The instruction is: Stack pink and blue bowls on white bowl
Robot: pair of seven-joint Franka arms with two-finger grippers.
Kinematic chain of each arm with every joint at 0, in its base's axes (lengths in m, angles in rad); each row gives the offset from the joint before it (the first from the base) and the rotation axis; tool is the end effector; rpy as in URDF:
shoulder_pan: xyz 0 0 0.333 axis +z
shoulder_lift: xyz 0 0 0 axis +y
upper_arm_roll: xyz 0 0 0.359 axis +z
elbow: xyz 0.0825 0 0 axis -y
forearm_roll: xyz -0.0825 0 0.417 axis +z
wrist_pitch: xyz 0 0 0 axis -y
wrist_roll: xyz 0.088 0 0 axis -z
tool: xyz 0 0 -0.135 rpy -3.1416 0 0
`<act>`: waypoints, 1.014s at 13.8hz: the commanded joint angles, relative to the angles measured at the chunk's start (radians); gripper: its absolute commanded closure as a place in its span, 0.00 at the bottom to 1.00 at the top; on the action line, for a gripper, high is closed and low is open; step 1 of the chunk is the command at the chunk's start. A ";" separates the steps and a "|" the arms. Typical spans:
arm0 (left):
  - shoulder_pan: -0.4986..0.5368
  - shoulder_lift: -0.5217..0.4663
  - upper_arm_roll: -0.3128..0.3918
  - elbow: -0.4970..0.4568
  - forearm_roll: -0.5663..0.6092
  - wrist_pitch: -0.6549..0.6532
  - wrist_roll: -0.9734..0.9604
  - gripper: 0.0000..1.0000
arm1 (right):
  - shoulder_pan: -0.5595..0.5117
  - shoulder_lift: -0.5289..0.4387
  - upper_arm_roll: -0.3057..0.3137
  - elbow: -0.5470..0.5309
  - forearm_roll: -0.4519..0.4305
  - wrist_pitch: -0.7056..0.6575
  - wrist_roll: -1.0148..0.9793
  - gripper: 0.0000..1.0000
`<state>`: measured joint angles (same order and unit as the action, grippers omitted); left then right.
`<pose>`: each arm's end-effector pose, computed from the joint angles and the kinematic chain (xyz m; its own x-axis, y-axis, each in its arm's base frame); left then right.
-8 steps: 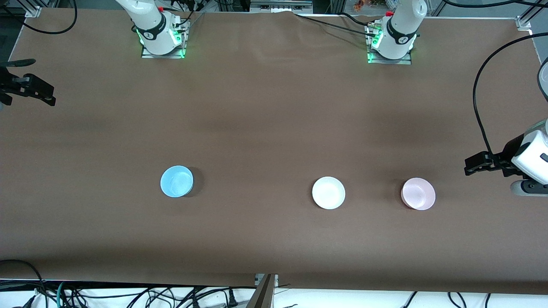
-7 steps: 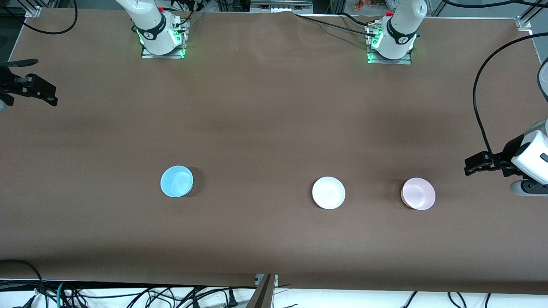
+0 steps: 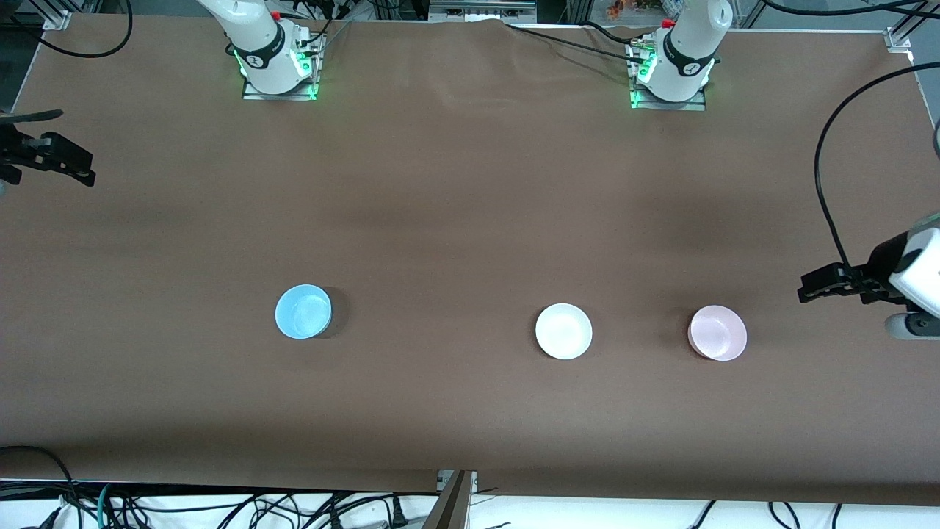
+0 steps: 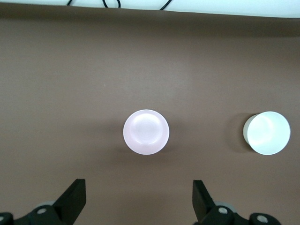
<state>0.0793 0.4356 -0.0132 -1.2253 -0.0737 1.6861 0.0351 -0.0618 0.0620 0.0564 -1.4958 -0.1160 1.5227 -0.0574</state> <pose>0.7393 0.0418 0.5360 0.9988 0.0409 0.0276 0.0387 -0.9962 0.0780 0.6035 -0.0205 0.6370 0.9981 0.0461 -0.0411 0.0504 -0.9926 0.1101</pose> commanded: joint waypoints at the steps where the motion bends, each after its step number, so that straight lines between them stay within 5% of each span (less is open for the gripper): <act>1: 0.074 0.040 -0.004 -0.020 -0.072 0.061 0.127 0.00 | 0.022 -0.013 -0.010 -0.014 -0.002 0.011 -0.002 0.00; 8: 0.083 0.182 -0.001 -0.153 -0.058 0.320 0.140 0.00 | 0.020 0.010 -0.010 -0.018 0.035 -0.002 0.001 0.00; 14: 0.074 0.192 0.001 -0.285 -0.055 0.434 0.088 0.00 | 0.022 0.061 -0.007 -0.081 0.030 0.040 -0.002 0.00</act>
<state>0.1664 0.6544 -0.0190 -1.4588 -0.1227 2.0987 0.1512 -0.0480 0.1153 0.0556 -1.5373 -0.0965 1.5336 -0.0570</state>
